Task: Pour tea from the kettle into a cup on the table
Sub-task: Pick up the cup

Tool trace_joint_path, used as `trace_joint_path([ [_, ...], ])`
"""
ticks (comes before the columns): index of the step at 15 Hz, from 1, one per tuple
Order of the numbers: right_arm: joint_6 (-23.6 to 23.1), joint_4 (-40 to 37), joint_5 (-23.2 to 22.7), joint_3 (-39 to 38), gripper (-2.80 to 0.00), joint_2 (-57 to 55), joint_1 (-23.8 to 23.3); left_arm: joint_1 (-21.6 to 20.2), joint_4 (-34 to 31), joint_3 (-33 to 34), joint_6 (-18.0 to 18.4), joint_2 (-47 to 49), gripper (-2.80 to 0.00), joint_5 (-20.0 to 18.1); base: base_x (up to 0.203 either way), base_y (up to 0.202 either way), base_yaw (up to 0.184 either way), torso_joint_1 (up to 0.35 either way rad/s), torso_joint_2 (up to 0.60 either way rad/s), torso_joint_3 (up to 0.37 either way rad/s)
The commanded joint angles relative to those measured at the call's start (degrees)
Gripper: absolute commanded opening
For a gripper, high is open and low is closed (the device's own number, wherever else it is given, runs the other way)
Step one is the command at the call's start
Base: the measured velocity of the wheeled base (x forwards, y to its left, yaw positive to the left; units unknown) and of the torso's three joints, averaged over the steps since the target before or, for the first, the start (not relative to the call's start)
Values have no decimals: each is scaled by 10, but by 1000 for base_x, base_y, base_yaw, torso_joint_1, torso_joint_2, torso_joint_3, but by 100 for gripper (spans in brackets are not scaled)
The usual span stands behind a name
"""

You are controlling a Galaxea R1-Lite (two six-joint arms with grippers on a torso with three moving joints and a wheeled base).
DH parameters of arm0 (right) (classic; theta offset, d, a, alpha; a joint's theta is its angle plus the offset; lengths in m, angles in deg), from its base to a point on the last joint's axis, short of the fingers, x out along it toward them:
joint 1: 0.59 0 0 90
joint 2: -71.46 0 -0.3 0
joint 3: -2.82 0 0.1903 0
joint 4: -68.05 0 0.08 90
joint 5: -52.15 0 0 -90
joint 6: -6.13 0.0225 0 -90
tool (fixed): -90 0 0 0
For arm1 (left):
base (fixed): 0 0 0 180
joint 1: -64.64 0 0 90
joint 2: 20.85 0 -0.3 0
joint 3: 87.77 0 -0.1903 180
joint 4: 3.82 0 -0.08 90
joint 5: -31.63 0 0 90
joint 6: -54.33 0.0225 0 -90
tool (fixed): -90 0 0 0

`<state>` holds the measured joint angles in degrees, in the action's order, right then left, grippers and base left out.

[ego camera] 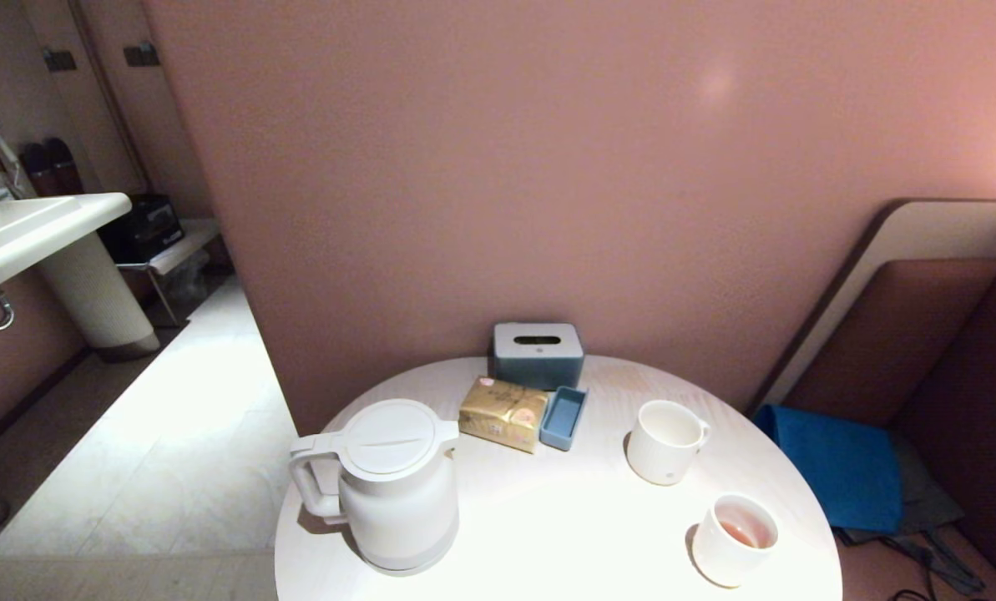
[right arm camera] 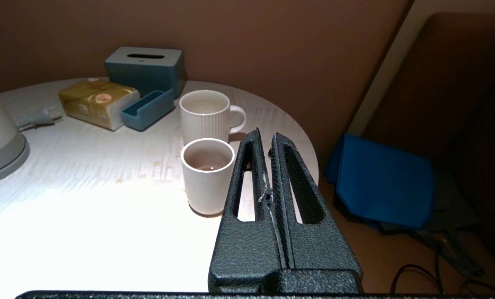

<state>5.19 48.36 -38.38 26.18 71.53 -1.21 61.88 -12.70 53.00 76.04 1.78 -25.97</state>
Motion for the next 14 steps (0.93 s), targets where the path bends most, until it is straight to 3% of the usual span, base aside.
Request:
trace_joint_path([
  [1,0,0,0,0,-280,-1,0,-26,-16,0,1,-64,0,-43,0,0,0,0,0,0],
  [4,0,0,0,0,-280,-1,0,-30,-20,26,-35,-71,0,-107,0,0,0,0,0,0],
  [11,0,0,0,0,-280,-1,0,-30,-26,106,-108,-71,0,-363,0,0,0,0,0,0],
  [13,0,0,0,0,-280,-1,0,-30,-23,145,-121,-71,0,-383,0,0,0,0,0,0],
  [14,0,1,0,0,-280,-1,0,-30,-21,157,-144,-72,0,-384,0,0,0,0,0,0],
])
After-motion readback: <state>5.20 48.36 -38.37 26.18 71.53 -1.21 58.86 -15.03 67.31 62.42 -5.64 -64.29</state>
